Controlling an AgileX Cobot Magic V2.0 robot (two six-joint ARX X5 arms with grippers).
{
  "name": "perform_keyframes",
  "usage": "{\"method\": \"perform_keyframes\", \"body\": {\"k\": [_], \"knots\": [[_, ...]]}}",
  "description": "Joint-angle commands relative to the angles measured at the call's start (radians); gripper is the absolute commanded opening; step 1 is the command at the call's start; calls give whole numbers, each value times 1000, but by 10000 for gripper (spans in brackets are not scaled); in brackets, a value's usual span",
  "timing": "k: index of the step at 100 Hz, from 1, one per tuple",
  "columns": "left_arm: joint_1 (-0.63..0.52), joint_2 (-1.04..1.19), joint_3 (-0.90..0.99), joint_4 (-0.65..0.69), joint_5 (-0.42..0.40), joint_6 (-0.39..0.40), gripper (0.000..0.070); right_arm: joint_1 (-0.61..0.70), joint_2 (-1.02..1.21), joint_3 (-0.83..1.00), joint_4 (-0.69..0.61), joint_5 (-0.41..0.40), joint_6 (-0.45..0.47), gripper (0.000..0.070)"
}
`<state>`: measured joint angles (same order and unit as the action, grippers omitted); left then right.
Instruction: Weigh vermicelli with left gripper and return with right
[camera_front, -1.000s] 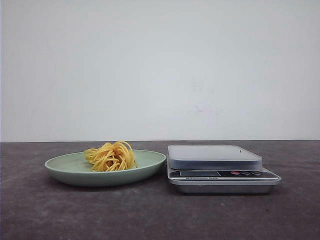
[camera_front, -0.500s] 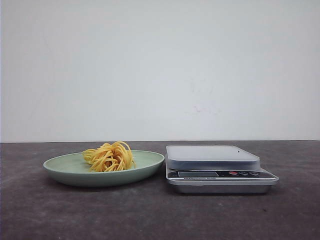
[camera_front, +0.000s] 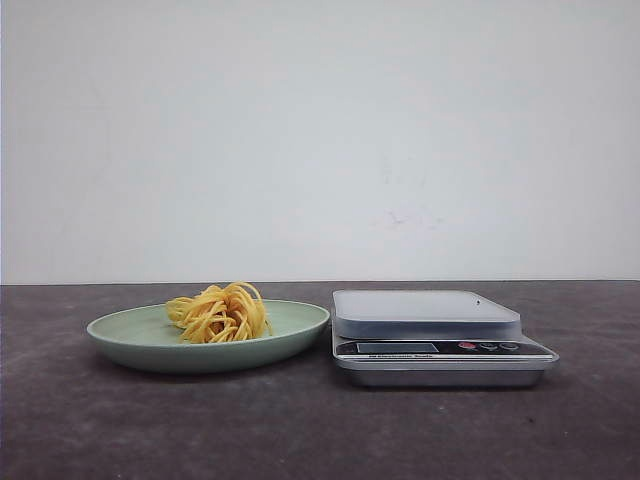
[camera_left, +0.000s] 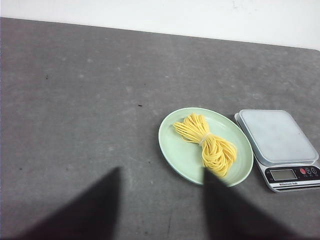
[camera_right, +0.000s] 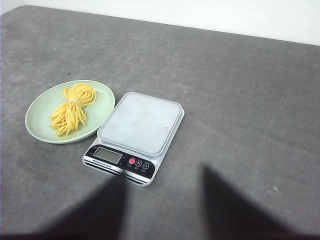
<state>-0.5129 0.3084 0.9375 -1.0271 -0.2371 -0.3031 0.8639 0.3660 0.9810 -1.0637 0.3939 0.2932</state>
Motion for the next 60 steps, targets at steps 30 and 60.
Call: {"method": "perform_keyframes", "body": {"k": [30,60], "knots": [[-4,5,10,32,-3,26,10,8,-3,6,61,-7,42,6],[-4,5,11,32,-3,26,11,9,-3,7,70,0,40,6]]}}
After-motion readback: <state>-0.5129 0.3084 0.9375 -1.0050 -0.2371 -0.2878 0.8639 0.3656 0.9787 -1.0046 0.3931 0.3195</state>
